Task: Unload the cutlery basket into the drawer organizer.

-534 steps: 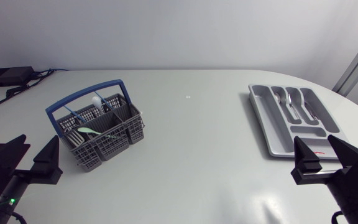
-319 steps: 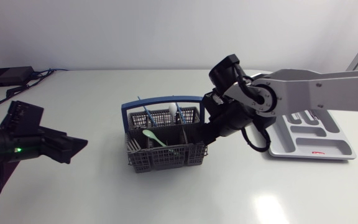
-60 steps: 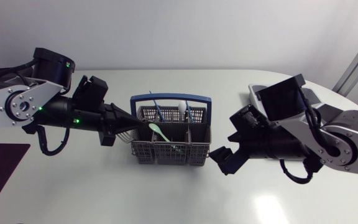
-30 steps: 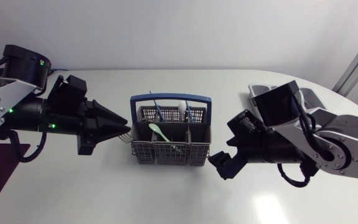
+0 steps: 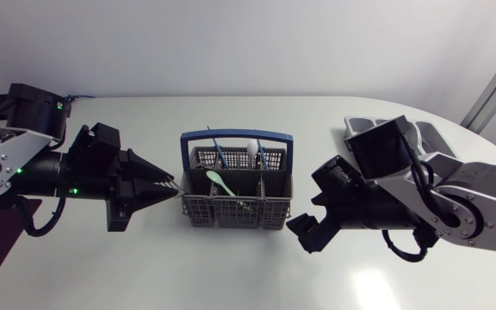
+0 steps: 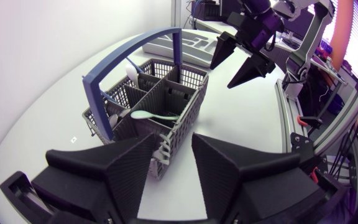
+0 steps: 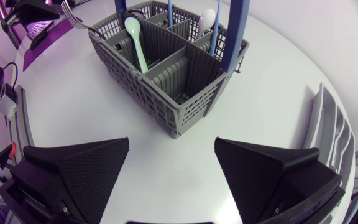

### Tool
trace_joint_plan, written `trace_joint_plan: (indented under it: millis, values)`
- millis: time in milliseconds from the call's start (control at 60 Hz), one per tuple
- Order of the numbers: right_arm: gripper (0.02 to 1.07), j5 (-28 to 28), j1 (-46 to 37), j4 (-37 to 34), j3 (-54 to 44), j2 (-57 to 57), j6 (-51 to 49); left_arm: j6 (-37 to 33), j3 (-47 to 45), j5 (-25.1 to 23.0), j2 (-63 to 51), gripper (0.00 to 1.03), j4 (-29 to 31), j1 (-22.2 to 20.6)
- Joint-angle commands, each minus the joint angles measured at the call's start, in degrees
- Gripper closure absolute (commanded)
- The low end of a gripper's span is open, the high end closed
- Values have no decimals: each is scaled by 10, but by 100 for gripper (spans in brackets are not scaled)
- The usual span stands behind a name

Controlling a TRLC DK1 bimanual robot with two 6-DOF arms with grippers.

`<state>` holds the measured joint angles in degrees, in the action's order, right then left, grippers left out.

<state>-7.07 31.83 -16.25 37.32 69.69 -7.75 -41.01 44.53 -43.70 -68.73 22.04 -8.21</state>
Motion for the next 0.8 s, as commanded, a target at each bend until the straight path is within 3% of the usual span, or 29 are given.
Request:
trace_joint_plan:
  millis: [0, 217, 400, 500, 667, 783]
  values:
    - [8, 4, 4, 5, -15, 11, -1, -15, -17, -8, -13, 59, -6, 7]
    - [8, 4, 3, 10, -20, 14, -1, -27, -16, -6, -33, 66, -8, 9]
    - [8, 4, 6, 12, -19, 19, 0, -29, -10, -6, -46, 79, -8, 9]
    - [8, 4, 6, 12, -19, 19, 0, -30, -9, -5, -49, 79, -8, 9]
    - [8, 4, 7, 13, -20, 21, 0, -33, -5, -5, -55, 98, -7, 9]
    - [8, 7, 11, 12, -19, 20, 0, -30, -1, -5, -55, 100, -7, 7]
